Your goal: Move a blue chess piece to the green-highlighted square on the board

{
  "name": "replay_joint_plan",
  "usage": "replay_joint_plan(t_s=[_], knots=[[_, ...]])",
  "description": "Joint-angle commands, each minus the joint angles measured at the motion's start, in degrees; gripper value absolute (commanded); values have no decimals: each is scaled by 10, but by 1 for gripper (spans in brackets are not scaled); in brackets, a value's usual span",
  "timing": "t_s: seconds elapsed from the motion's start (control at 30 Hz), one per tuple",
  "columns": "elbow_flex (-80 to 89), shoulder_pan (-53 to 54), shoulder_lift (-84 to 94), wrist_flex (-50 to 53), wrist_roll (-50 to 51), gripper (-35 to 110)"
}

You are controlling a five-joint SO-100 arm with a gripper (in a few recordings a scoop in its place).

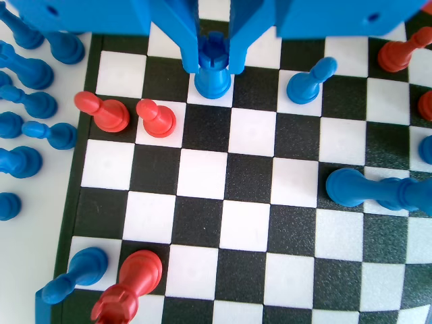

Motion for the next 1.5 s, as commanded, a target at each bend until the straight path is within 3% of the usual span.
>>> replay_joint_plan(t_s=[0.0,1.13,1.47], knots=[[-34,-3,22,28,-3,1],[-164,3,-48,60,16,1],[-170,5,-54,52,11,13]])
